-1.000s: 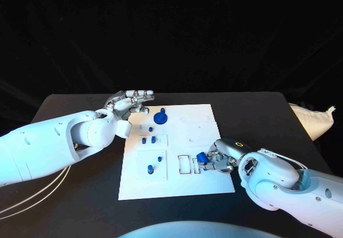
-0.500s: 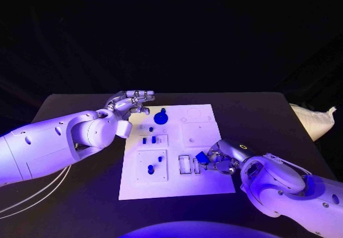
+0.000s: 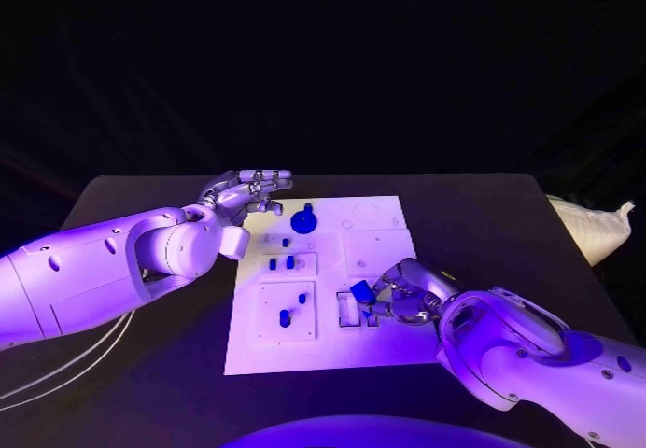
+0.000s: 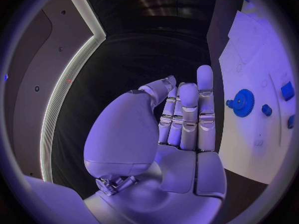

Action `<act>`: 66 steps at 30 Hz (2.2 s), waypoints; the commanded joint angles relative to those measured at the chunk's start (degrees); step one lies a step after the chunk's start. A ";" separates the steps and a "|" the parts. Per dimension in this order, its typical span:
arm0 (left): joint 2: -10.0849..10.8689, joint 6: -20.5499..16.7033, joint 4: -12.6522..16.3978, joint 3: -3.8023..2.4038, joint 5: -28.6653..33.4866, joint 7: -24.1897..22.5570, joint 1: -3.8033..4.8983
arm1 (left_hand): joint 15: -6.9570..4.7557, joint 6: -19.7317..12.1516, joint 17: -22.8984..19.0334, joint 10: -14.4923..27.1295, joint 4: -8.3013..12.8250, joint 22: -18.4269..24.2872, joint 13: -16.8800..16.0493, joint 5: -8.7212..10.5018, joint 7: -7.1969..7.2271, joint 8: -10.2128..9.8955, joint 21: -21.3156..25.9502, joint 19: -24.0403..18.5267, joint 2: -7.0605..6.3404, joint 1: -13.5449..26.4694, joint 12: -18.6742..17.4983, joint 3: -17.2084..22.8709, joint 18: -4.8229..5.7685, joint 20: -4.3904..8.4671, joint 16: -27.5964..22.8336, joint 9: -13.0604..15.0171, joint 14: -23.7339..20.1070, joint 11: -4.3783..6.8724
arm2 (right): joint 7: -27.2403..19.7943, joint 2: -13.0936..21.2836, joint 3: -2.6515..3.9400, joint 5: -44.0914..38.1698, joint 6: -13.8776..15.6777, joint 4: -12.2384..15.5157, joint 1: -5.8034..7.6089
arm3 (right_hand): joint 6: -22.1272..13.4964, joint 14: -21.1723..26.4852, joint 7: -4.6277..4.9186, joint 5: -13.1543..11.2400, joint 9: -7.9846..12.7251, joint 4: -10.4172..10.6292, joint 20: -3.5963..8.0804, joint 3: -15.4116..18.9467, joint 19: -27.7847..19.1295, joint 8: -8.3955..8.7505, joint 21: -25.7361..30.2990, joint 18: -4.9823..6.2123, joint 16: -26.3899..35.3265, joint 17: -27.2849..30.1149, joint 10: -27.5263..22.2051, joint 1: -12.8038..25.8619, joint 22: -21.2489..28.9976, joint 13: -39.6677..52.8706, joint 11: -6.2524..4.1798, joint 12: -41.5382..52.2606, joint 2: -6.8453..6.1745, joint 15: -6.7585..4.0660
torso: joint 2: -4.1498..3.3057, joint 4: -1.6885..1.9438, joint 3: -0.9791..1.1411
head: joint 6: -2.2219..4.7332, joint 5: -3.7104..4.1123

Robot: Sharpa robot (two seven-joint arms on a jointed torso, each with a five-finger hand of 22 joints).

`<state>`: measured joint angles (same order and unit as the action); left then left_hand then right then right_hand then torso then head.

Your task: Assemble the parts on the task board

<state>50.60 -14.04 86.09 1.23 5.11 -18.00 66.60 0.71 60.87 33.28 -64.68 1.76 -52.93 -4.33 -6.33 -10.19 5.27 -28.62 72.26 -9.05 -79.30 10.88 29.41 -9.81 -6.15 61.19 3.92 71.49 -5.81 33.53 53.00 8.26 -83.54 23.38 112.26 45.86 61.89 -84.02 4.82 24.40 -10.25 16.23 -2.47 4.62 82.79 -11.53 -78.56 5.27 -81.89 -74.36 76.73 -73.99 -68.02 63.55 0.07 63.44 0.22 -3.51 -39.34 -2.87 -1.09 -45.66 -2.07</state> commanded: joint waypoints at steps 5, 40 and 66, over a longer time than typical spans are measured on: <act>-0.12 1.07 0.20 0.00 -0.23 -0.21 0.01 | -0.04 -0.49 -0.05 0.41 0.03 0.10 0.07 0.14 -0.01 0.33 0.23 -0.33 0.34 -0.21 0.39 -0.15 -0.58 0.08 -0.27 -0.03 -0.26 -0.11 | 0.74 -2.29 -0.17 3.63 -8.09 -1.41 -0.02 | 0.15 -3.44 -0.06 -0.37 -2.40 0.48 0.42 1.46 -0.13 -0.54 -0.30 -0.98 -0.08 0.28 -0.22 2.03 0.06 -0.46 0.09 -1.34 1.31 -0.45 | -0.04 0.01 -0.01 | -0.37 -0.28; -0.02 1.18 0.24 0.00 -0.25 -0.12 0.01 | -0.05 -0.54 -0.20 0.52 0.24 0.13 0.08 0.12 -0.02 0.38 0.27 -0.34 0.44 -0.36 0.54 -0.21 -0.60 0.09 -0.26 -0.03 -0.34 -0.11 | 1.37 -4.11 -0.31 -7.20 -8.00 -2.97 -0.02 | -0.28 -3.25 -0.32 -17.40 -6.12 0.43 0.55 9.98 -0.46 -1.10 0.30 -0.84 0.40 1.11 -1.35 11.20 0.76 -2.77 -0.03 -6.49 1.85 -0.54 | -0.02 -0.09 0.05 | -0.65 -0.37; -0.38 1.33 -0.07 0.00 -0.25 -0.05 0.01 | -0.05 -0.54 -0.20 0.52 0.24 0.13 0.08 0.12 -0.02 0.38 0.27 -0.34 0.44 -0.36 0.54 -0.21 -0.60 0.09 -0.26 -0.03 -0.34 -0.11 | 1.17 -3.74 -0.37 -13.38 -6.53 -3.08 -0.03 | 0.91 -3.46 -1.25 -18.48 -9.17 -7.22 1.18 4.21 -0.10 -3.04 -0.04 -1.01 -0.26 -0.17 1.36 -4.60 -0.12 1.60 -0.96 -3.02 4.37 -1.31 | 0.02 -0.22 0.08 | -0.43 0.26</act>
<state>50.37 -13.79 85.97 1.23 5.04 -17.82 66.59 0.70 60.87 33.14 -64.47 1.76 -52.89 -4.33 -6.33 -10.20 5.27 -28.62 72.26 -8.82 -79.53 11.16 29.42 -9.81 -6.15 61.19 3.92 71.48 -6.01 34.70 49.01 7.90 -95.37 15.81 108.89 45.90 62.73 -84.02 3.57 5.55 -19.34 8.49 -1.64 8.70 82.78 -14.39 -78.56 5.28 -81.89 -74.46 77.66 -79.74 -68.19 65.16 -0.86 60.51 4.39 -4.32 -39.30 -3.03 -1.07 -46.20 -1.96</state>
